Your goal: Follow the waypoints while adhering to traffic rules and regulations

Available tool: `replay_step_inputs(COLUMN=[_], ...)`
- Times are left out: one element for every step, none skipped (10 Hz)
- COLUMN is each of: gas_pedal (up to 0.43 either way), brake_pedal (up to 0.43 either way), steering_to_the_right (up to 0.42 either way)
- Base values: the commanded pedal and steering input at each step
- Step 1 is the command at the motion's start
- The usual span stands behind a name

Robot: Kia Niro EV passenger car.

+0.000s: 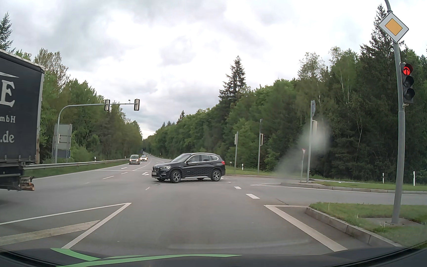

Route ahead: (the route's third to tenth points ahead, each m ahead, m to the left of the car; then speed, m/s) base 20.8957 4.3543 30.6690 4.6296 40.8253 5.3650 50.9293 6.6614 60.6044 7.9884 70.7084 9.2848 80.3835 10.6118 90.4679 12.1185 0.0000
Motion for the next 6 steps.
replay_step_inputs(gas_pedal=[0.0, 0.0, 0.0, 0.0, 0.0, 0.0], brake_pedal=[0.28, 0.28, 0.287, 0.28, 0.28, 0.28], steering_to_the_right=[-0.011, -0.01, -0.01, -0.01, -0.01, -0.01])
